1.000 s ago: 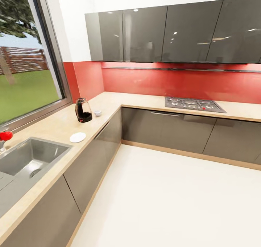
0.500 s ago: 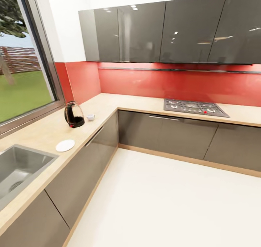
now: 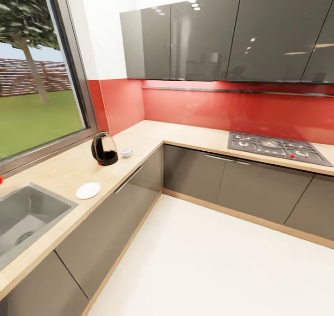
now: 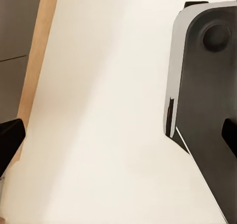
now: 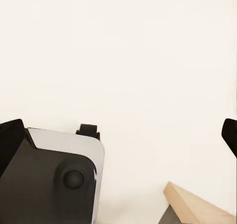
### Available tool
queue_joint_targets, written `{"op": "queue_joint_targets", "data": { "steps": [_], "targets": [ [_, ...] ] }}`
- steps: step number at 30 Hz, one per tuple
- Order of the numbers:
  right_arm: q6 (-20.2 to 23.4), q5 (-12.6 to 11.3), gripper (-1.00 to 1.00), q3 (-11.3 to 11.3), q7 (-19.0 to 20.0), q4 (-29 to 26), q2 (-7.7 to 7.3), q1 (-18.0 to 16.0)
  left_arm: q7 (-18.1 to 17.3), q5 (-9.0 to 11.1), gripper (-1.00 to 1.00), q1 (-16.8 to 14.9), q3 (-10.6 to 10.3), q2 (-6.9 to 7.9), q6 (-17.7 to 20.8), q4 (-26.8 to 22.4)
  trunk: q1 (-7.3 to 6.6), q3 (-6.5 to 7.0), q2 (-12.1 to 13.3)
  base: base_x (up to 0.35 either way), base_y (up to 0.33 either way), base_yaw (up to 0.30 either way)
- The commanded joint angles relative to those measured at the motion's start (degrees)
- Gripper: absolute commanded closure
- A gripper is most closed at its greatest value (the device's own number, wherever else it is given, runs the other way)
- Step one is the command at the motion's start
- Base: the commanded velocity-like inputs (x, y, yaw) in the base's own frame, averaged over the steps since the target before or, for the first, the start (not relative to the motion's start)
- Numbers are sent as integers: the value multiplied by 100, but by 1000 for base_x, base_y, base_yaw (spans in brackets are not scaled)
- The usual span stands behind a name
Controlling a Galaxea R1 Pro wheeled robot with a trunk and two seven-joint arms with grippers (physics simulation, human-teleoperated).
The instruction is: Set up a coffee station on the kitchen countertop: keep the coffee maker on the countertop, move the bottle of coffee from the kitchen shelf to the counter next to the coffee maker, place a paper coffee filter on top of the coffee maker, put the saucer next to the coffee maker with the coffee cup on the saucer, and place the electric kettle next to the coffee maker.
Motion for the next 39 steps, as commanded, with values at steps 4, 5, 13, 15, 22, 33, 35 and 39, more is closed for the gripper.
{"op": "queue_joint_targets", "data": {
  "steps": [4, 5, 13, 15, 22, 33, 35, 39],
  "targets": [
    [-19, 48, -100, -49, -3, 5, -2, -3, 16, -30, -100, -9, 31, 0, -39, 16, 6, -12, -11, 292, -182, 277],
    [-19, 48, -100, -49, -3, 5, -2, -3, 16, -29, -100, -9, 31, 0, -40, 16, 6, -12, -11, 292, -178, 277],
    [-19, 48, -100, -49, -3, 4, -2, -3, 16, -30, -100, -9, 31, 0, -40, 16, 6, -12, -11, 292, -184, 270],
    [-19, 48, -100, -49, -3, 4, -2, -3, 16, -32, -100, -9, 31, 0, -40, 14, 6, -12, -11, 291, -201, 139],
    [-19, 47, -100, -48, -3, 5, -2, -3, 16, -35, -100, -9, 24, -2, -40, 7, 6, -12, -11, 286, -208, 13],
    [-19, 48, -100, -44, -3, 5, -2, -3, 16, -33, -100, -9, 22, -17, -40, 7, 6, -12, -11, 250, -231, 82],
    [-19, 48, -100, -41, -3, 5, -2, -3, 16, -32, -100, -9, 22, -17, -40, 7, 6, -12, -11, 243, -234, 250],
    [-19, 48, -100, -41, -3, 5, -2, -3, 16, -36, -100, -9, 26, -11, -40, 8, 6, -12, -11, 243, -234, 267]
  ]
}}
